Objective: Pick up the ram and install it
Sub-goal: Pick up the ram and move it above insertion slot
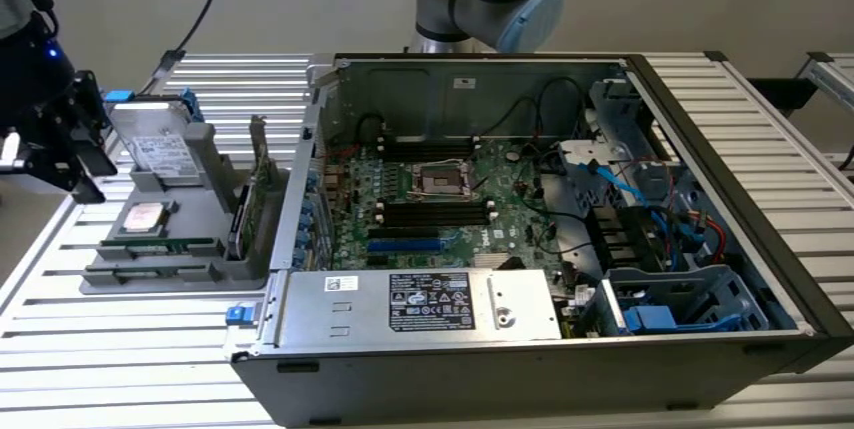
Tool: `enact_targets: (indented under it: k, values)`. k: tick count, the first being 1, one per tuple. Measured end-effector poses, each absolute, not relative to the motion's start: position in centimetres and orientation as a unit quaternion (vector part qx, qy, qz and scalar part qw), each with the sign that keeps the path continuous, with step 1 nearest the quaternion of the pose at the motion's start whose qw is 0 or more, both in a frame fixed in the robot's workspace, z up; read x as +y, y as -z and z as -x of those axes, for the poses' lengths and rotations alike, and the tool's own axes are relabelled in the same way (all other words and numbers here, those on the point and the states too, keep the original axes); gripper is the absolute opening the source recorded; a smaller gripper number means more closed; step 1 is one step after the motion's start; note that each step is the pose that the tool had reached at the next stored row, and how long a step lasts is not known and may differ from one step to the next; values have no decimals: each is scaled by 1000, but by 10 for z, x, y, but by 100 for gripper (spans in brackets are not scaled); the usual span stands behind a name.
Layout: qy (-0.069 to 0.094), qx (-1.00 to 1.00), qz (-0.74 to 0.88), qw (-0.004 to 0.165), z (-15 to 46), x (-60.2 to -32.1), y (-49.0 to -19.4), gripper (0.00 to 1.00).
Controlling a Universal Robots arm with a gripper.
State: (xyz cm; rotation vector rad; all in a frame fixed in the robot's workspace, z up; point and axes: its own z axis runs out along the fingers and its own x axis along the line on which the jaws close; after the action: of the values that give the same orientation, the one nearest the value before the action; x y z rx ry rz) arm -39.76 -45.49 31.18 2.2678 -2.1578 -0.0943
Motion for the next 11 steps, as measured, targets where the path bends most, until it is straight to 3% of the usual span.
enact_targets:
  k: [11]
  values:
    - [30, -689, -724, 4, 387, -470, -298, 43]
